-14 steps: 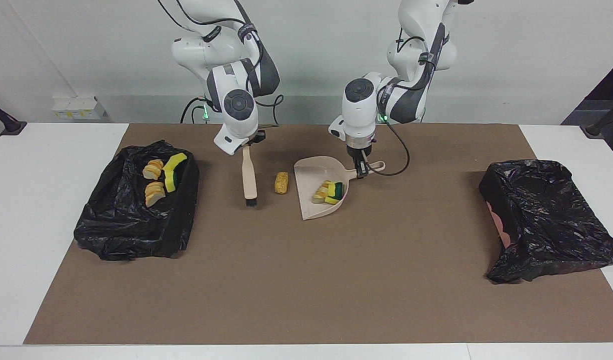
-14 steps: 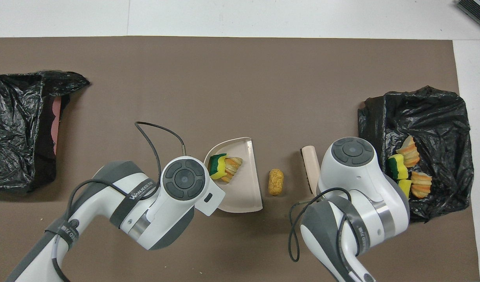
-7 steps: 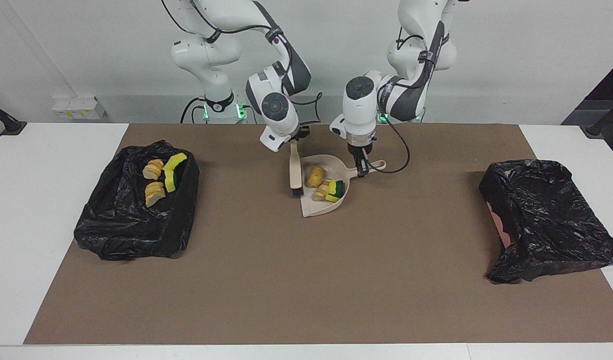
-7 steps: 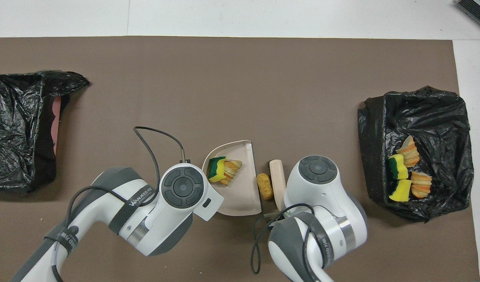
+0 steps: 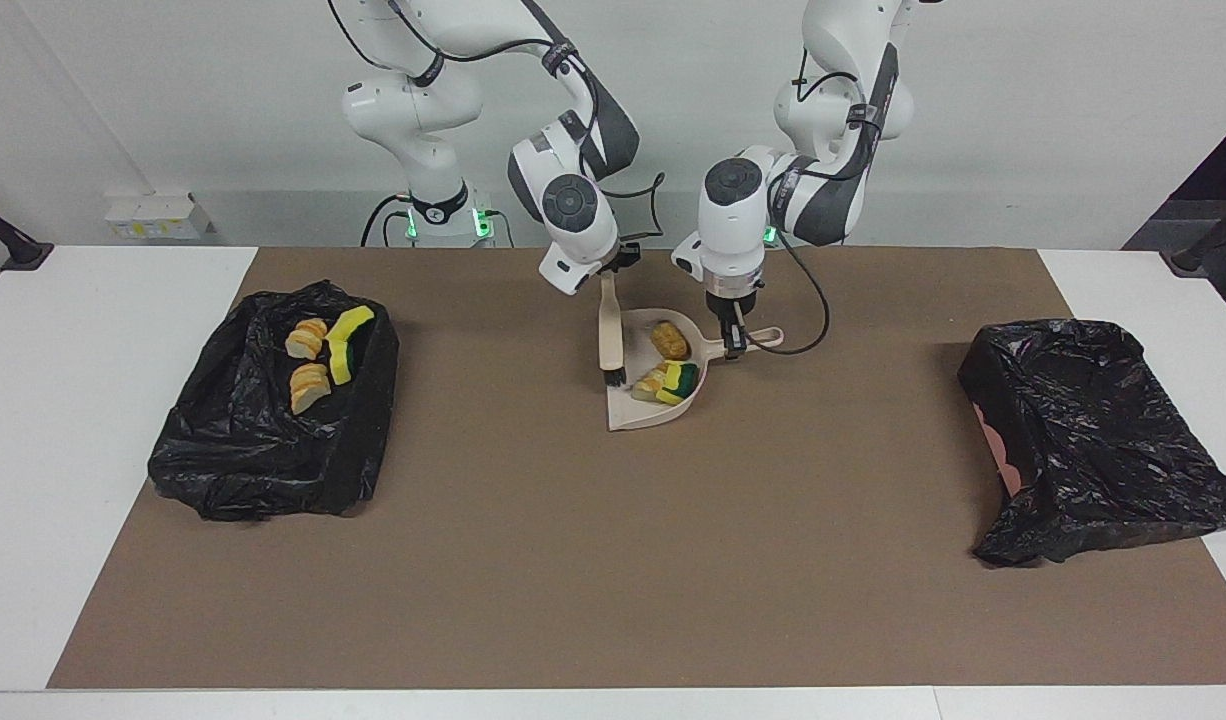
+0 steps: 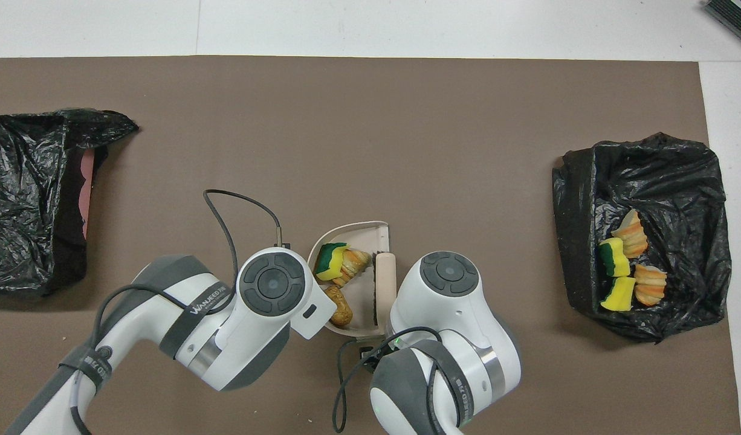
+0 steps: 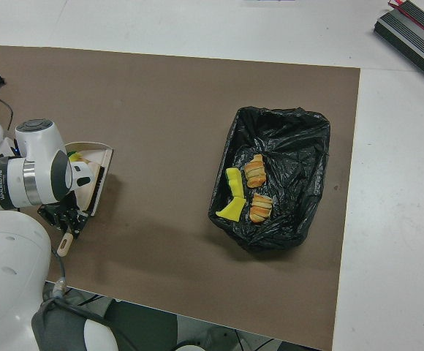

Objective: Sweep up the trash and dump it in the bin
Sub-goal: 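Carry the dustpan to the other black bag and tip it with the left gripper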

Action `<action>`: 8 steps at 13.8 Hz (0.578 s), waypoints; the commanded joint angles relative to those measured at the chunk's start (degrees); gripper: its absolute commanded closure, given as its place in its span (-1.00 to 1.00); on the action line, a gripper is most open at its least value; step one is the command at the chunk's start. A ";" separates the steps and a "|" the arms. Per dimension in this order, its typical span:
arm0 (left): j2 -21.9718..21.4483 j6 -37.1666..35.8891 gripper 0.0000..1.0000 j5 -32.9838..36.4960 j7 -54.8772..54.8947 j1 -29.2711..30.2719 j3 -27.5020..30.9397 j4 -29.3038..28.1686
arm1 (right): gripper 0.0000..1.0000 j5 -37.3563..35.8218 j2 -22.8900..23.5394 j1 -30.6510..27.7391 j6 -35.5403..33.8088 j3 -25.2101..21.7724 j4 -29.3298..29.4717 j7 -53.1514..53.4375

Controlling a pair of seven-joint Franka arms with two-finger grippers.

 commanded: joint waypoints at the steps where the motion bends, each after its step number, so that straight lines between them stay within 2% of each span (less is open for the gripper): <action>1: -2.38 0.87 1.00 0.58 5.22 -0.88 4.32 -1.37 | 1.00 -1.17 -1.55 3.80 -2.17 0.13 1.33 5.56; 3: -3.87 0.69 1.00 0.49 9.27 -0.88 7.92 -1.37 | 1.00 -0.99 -1.56 9.43 1.69 0.13 0.37 12.41; 5: -5.80 0.43 1.00 -0.12 13.40 -0.88 12.92 -1.37 | 1.00 -0.99 -1.74 13.39 5.21 0.13 -2.70 12.70; 8: -8.71 -0.45 1.00 -3.97 22.87 -0.88 22.15 -1.28 | 1.00 -0.81 -1.65 15.25 10.38 0.13 -6.49 13.23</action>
